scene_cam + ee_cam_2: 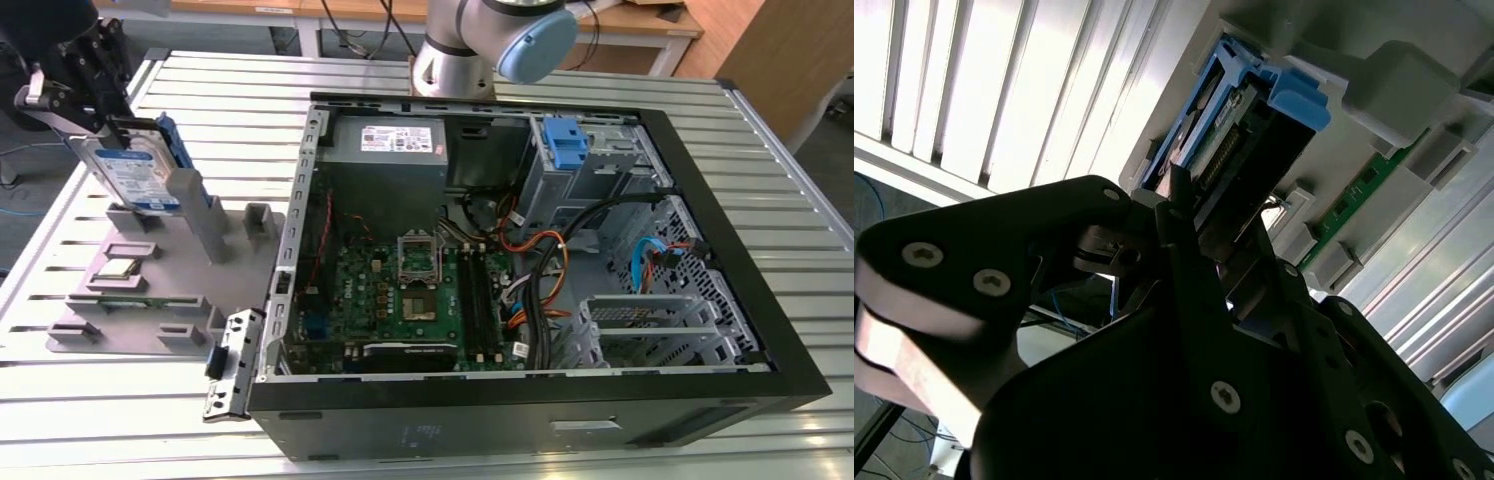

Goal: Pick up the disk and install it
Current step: 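Pick up the disk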

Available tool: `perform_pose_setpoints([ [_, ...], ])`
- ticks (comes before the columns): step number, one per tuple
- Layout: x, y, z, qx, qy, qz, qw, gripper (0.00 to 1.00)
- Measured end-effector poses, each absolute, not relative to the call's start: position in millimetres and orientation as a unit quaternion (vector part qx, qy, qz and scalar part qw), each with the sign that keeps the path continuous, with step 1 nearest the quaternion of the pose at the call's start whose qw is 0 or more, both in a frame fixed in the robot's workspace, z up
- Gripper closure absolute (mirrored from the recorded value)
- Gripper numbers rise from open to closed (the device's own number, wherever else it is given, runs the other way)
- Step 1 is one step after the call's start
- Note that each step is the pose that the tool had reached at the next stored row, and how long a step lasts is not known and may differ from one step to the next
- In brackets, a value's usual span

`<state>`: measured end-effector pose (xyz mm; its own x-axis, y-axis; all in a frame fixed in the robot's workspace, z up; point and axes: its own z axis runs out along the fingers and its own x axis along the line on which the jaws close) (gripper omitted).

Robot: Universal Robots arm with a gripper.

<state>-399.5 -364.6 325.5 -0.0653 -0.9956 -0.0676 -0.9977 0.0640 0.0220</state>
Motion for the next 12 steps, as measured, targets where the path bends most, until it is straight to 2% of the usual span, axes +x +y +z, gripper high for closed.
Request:
perform_pose_setpoints([
  [12,-399.5,-364.6,339.3,-0.683,0.729,0.031,0.017,0.65],
])
